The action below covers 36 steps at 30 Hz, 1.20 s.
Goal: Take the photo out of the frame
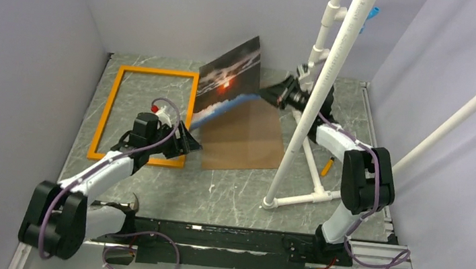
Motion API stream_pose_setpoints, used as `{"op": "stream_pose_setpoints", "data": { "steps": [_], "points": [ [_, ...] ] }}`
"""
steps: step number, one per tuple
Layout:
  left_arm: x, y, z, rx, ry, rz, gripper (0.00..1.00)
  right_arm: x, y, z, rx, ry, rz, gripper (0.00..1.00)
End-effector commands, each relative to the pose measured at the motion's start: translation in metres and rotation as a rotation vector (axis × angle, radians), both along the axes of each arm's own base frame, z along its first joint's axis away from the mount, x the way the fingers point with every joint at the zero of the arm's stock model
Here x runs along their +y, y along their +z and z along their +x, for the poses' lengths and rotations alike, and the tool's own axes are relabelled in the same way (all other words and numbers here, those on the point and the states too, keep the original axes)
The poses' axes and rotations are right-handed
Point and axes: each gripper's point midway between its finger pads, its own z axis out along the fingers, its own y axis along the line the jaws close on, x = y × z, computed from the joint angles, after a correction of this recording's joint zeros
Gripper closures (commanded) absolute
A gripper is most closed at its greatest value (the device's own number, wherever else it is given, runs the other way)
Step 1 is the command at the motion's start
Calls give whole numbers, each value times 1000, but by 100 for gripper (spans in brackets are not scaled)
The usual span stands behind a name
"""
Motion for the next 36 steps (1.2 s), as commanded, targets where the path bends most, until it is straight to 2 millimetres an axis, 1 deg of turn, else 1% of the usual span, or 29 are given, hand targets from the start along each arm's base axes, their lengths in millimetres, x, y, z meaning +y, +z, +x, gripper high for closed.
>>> {"op": "stream_pose_setpoints", "data": {
  "steps": [1,3,4,7,10,13,19,21,25,29,30,31,33,35,36],
  "points": [
    [32,-6,-18,3,45,132,25,-20,-39,-15,-10,-71,8,100],
    [39,-4,-27,-5,61,149,25,-29,-71,-24,41,-91,-25,100],
    [43,0,-30,-23,74,160,24,-33,-85,-30,62,-98,-40,100],
    [53,7,-38,-43,105,189,23,-42,-120,-42,119,-116,-81,100],
    [59,21,-39,-77,118,218,23,-55,-142,-49,137,-148,-125,100],
    [62,31,-37,-97,124,242,22,-62,-163,-54,174,-134,-179,100],
    [58,34,-37,-98,111,218,23,-76,-195,-69,276,-53,-213,100],
    [56,32,-37,-91,110,204,23,-82,-200,-74,289,-48,-208,100],
    [54,27,-38,-79,103,194,23,-84,-206,-81,297,-39,-224,100],
    [53,32,-37,-85,97,190,23,-88,-217,-83,333,-41,-266,100],
    [52,33,-37,-88,95,191,23,-89,-222,-84,352,-43,-293,100],
    [53,35,-38,-91,97,192,23,-91,-227,-85,369,-45,-326,96],
    [55,41,-39,-108,101,197,23,-97,-237,-88,412,-59,-401,81],
    [58,51,-40,-135,111,208,23,-111,-243,-90,437,-117,-524,70],
    [61,55,-40,-149,120,220,23,-121,-246,-91,450,-153,-594,67]
  ]
}}
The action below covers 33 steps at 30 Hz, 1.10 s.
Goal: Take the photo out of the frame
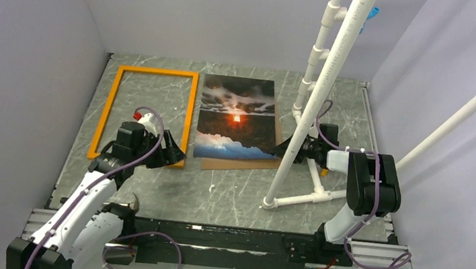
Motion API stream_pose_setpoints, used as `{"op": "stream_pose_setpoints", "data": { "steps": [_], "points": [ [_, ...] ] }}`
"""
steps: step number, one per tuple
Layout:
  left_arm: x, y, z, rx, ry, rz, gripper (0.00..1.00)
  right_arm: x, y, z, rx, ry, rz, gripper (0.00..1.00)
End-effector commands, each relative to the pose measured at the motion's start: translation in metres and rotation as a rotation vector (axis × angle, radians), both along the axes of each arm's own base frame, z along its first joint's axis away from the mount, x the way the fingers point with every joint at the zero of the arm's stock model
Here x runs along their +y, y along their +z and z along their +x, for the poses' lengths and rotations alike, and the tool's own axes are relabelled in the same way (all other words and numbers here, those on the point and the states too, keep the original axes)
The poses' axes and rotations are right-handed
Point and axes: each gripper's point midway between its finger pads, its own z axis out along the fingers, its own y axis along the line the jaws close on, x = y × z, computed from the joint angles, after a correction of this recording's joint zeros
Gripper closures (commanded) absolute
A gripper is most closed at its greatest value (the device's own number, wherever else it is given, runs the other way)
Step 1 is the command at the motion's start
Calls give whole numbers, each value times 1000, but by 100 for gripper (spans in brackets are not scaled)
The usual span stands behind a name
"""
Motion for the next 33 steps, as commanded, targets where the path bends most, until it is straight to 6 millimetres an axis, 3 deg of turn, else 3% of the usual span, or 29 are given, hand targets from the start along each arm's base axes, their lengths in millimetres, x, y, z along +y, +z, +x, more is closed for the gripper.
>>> {"op": "stream_pose_setpoints", "data": {
  "steps": [1,5,8,15,19,22,24,25,33],
  "points": [
    [6,41,4,-119,7,20,23,-36,-8,-2,15,-49,-325,65],
    [12,65,0,-184,0,53,22,-64,6,-12,6,-120,-562,55],
    [15,84,-4,-230,-4,64,22,-72,34,-22,-62,-161,-701,50],
    [16,134,-11,-343,1,37,22,-72,142,-59,-366,-227,-729,45],
    [14,170,-12,-430,-2,6,22,-73,201,-85,-573,-266,-638,34],
    [19,201,-14,-507,17,17,22,-83,239,-104,-702,-359,-587,14],
    [26,220,-16,-546,41,39,22,-91,255,-112,-753,-424,-568,2],
    [30,228,-18,-562,53,53,21,-96,263,-116,-771,-454,-567,0],
    [45,271,-32,-649,129,54,20,-155,288,-135,-741,-740,-681,0]
  ]
}}
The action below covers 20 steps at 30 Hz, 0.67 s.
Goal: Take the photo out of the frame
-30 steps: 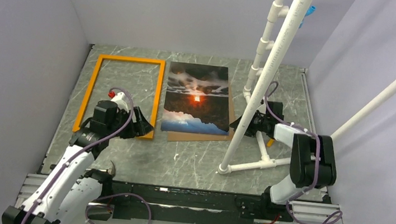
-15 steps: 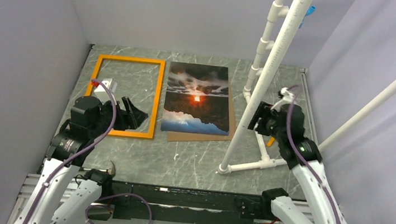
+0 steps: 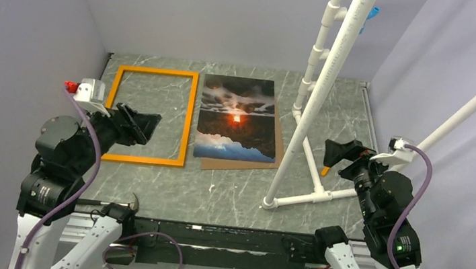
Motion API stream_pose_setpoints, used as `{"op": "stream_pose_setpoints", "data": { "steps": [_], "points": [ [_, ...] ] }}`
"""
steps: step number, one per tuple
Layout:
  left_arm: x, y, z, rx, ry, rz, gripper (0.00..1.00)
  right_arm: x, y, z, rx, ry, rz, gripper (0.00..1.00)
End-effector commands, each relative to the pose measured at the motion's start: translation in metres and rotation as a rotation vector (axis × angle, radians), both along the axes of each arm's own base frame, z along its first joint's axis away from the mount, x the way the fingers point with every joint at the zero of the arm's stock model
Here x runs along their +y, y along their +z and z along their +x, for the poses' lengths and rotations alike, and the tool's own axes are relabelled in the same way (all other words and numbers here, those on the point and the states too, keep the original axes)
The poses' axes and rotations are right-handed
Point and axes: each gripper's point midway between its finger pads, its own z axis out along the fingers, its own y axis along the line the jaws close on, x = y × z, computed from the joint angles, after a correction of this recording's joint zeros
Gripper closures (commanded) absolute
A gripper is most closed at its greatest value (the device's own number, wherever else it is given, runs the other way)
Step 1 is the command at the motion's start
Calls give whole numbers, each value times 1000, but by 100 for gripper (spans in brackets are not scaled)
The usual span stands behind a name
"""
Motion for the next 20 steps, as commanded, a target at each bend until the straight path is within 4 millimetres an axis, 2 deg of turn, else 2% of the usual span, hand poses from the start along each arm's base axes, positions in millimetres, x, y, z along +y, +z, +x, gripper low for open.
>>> {"op": "stream_pose_setpoints", "data": {
  "steps": [1,9,13,16,20],
  "points": [
    [12,17,-2,-21,66,2,20,-39,13,-13,-4,-196,-24,0],
    [18,43,-9,-40,89,6,19,-54,37,-27,-20,-230,-103,0],
    [16,41,-9,-29,77,-3,19,-54,37,-34,-43,-217,-96,0],
    [11,36,-9,-22,58,-29,19,-44,36,-40,-80,-146,-108,0],
    [7,24,-9,26,44,-45,19,-51,31,-44,-39,-188,-83,0]
  ]
}}
